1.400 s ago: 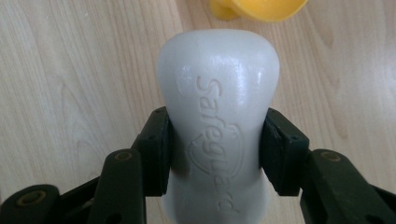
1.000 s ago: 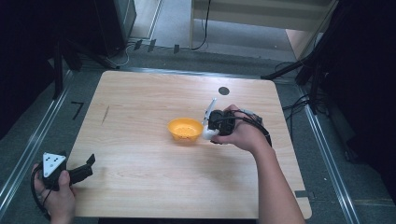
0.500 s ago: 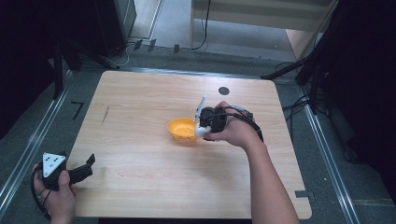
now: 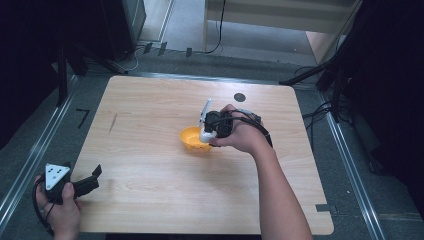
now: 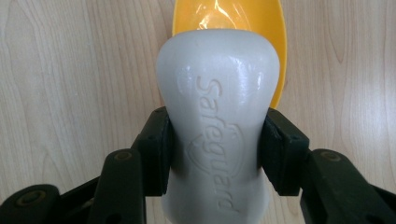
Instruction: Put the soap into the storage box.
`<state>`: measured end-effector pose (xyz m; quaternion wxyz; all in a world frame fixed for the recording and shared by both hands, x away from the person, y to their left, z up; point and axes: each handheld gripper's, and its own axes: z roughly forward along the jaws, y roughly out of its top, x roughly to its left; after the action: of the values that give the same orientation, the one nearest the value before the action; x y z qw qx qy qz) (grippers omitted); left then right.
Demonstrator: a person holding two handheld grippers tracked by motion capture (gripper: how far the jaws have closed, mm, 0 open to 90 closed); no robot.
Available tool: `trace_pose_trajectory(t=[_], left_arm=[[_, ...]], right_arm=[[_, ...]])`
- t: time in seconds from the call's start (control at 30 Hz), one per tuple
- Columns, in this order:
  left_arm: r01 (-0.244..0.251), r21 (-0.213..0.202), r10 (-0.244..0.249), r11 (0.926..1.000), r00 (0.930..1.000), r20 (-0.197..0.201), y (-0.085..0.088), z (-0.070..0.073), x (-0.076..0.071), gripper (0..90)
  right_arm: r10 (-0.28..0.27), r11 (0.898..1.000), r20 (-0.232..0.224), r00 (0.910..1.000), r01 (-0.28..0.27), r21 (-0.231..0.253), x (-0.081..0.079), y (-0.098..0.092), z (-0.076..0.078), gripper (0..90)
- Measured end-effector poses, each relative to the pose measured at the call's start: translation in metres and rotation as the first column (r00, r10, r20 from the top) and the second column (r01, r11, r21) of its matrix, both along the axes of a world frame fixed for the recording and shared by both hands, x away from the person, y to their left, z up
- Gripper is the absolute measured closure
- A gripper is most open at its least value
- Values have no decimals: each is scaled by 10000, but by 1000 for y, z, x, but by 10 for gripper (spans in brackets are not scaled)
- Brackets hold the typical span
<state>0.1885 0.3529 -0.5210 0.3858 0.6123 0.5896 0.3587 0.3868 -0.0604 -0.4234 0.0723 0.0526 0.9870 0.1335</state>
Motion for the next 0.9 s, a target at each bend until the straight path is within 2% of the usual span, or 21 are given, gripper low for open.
trace_pose_trajectory(t=[0.9], left_arm=[[9, -97, -9, 10000, 10000, 9, 2, 0, 0, 23]], right_arm=[[596, 9981, 372, 9975, -589, -190, 14, 34, -9, 512]])
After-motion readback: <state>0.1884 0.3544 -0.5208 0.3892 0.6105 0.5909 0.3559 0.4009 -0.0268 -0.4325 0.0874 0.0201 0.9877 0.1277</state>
